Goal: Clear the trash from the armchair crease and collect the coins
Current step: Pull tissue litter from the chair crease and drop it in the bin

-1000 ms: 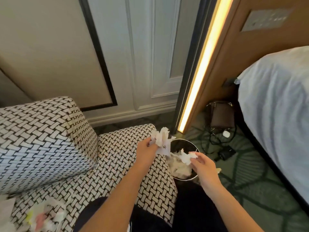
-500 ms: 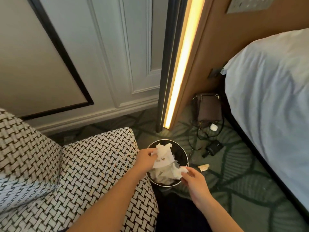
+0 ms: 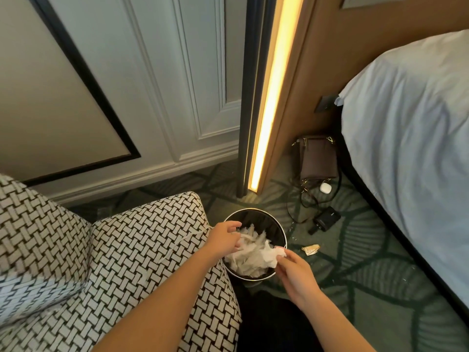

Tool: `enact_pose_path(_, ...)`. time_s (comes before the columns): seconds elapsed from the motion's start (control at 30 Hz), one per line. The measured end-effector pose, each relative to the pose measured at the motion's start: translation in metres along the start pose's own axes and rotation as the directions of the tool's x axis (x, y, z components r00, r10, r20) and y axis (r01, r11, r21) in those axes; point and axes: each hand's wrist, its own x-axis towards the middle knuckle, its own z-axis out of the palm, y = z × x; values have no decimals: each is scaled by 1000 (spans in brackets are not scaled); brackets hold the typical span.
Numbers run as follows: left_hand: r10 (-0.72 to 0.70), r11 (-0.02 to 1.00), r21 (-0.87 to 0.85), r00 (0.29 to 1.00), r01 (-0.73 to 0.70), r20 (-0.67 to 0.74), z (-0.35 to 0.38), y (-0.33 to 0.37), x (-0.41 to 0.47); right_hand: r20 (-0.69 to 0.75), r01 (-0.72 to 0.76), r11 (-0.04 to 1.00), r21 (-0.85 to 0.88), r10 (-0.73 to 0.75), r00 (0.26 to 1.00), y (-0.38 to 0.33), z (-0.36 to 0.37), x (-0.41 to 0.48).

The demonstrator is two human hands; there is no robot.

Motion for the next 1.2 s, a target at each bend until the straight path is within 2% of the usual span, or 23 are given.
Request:
enact_pose_path(0.1, 12, 999, 37, 1000, -13, 15, -1, 2, -5, 85, -40, 997, 65, 34, 996, -7, 3, -1)
enact_pose_path(0.3, 43, 997, 66, 999, -43, -8, -13, 2, -22, 244, -47, 998, 43, 35, 969, -11, 2, -15)
enact_pose_path(0.53, 126, 991, 56, 989, -122, -71, -44, 2, -71, 194, 56, 998, 33, -61, 979, -17, 13, -46)
enact_pose_path(0.73, 227, 974, 18, 959, -227, -171, -85, -11, -140, 194, 200, 979, -36, -190, 962, -33, 51, -92)
enact_pose_path(0.93, 217, 951, -134, 911, -278, -351, -139, -58, -218, 354, 344, 933, -107, -287, 890, -32, 120, -150)
enact_pose_path(1.2, 103, 906, -274, 796, -323, -597, -199, -149, -304, 642, 543, 799, -258, -278, 714, 25, 216, -223)
